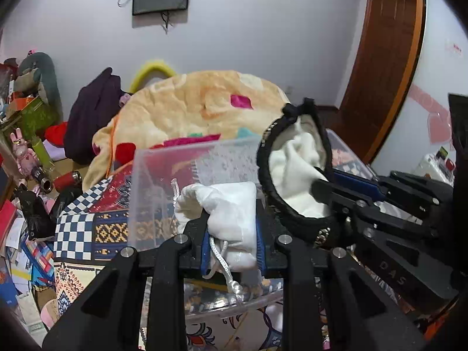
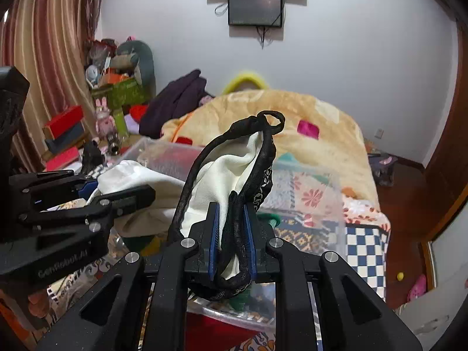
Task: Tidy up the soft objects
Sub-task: 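Lift and carry the pouch and bra over the clear box, then release the pouch from the left tool while the right tool releases the bra into the box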
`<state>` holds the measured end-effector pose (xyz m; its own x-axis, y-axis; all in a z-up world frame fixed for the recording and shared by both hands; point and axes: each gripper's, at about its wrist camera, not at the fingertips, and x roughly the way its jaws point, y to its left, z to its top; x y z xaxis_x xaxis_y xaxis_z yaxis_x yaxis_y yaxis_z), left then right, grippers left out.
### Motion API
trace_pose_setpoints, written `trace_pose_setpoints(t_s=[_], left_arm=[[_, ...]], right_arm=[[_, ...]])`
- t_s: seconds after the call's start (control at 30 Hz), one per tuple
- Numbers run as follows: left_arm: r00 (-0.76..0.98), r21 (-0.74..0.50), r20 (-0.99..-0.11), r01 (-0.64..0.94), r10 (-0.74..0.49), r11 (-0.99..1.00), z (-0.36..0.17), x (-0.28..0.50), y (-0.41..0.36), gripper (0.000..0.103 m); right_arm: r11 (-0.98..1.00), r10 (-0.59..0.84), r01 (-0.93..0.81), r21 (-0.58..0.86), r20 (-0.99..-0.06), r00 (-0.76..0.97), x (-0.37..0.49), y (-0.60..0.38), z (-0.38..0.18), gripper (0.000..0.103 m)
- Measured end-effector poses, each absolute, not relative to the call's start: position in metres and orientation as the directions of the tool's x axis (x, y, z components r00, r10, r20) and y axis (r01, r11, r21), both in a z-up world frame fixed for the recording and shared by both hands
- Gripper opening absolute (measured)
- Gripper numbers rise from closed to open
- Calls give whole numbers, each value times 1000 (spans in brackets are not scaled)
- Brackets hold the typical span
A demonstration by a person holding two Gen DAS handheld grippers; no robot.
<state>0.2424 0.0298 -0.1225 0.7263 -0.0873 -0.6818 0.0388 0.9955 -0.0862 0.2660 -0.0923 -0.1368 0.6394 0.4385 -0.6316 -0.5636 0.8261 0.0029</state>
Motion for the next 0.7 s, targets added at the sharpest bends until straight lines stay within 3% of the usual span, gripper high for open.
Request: trace_pose_setpoints(t_s=[0.2,0.5,0.7], left_arm=[[707,-69,-702,45,-81,997,-129,246,26,26],[718,-92,-690,38,-91,995,-123,235,33,48],[756,-131,-642,51,-124,990,-102,211,38,55]], right_arm=[[818,430,-575,11,-674,600,271,-90,-143,20],[815,455,-579,23,-644,615,259,-108,-125,35],[816,479,-578,1,-563,674,232,-124,-100,56]])
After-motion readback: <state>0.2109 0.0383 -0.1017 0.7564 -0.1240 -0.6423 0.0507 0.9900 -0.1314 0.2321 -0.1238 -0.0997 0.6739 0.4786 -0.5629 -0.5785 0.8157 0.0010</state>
